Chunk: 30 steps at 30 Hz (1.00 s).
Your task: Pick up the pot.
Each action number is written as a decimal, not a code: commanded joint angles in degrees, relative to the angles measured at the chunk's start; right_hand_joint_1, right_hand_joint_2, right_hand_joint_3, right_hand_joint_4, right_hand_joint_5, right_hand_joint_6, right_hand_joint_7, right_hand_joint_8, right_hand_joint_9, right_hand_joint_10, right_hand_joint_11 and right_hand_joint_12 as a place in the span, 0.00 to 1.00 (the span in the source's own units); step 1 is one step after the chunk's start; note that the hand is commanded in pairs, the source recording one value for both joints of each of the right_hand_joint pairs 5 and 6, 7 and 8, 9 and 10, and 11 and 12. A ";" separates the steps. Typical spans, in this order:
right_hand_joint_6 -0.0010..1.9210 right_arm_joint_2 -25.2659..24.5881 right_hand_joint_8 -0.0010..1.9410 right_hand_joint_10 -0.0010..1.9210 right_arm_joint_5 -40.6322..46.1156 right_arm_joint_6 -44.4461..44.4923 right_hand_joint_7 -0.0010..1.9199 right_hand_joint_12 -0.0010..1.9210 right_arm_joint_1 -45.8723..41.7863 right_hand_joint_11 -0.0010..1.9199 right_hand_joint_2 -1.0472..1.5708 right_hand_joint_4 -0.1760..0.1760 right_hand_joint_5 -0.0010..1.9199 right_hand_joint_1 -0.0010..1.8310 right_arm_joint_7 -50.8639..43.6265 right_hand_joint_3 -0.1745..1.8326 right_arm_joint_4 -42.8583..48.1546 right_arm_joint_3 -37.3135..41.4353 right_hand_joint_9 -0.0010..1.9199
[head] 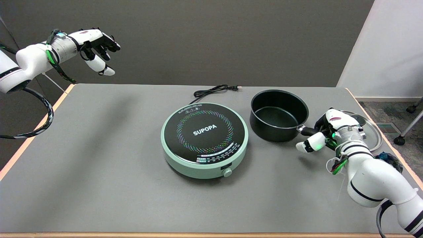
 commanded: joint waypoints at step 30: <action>0.41 2.11 0.41 0.41 12.39 4.57 0.41 0.41 1.58 0.41 0.27 1.00 0.41 0.59 -8.20 0.57 6.27 -0.05 0.41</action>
